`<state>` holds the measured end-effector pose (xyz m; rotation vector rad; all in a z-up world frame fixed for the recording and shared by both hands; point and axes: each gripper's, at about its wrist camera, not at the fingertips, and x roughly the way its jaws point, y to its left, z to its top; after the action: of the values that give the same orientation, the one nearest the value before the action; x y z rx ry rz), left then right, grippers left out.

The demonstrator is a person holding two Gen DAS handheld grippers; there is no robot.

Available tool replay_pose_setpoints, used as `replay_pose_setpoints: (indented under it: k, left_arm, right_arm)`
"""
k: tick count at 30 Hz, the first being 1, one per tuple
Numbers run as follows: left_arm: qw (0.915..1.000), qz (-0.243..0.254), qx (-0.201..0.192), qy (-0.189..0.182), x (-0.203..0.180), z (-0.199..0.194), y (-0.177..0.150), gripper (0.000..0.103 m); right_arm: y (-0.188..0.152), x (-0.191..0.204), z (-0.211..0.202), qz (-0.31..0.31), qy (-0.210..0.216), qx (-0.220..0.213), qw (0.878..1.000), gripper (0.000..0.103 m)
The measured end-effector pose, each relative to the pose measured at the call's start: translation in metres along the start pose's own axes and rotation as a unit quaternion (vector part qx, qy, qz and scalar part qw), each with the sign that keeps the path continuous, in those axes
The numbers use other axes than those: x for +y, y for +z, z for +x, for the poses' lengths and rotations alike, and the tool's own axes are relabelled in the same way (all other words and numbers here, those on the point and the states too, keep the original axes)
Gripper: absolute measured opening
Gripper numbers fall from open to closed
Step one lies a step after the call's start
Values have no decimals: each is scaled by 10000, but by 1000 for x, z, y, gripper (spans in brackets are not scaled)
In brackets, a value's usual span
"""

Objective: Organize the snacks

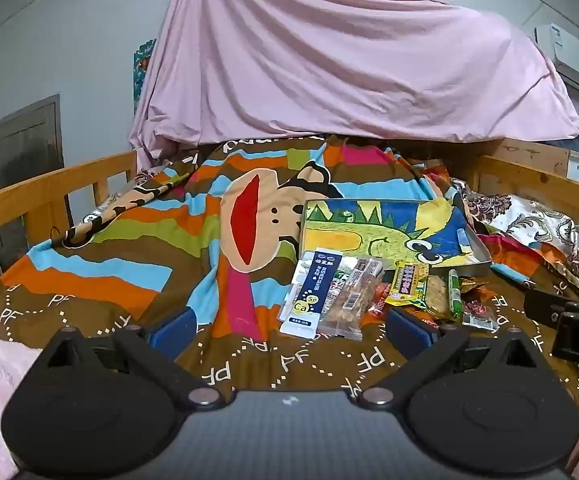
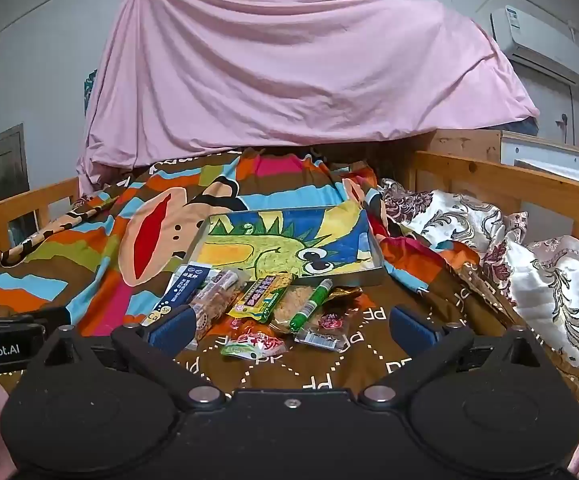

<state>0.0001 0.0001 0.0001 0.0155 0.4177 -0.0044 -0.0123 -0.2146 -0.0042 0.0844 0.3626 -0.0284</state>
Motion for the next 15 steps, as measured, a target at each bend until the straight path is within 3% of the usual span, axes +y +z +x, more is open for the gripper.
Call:
replay_pose_setpoints:
  k: [15]
  left_arm:
    - [10000, 22, -19, 6, 0, 0, 0, 103]
  right_arm:
    - [0, 0, 1, -24, -21, 9, 10000, 103]
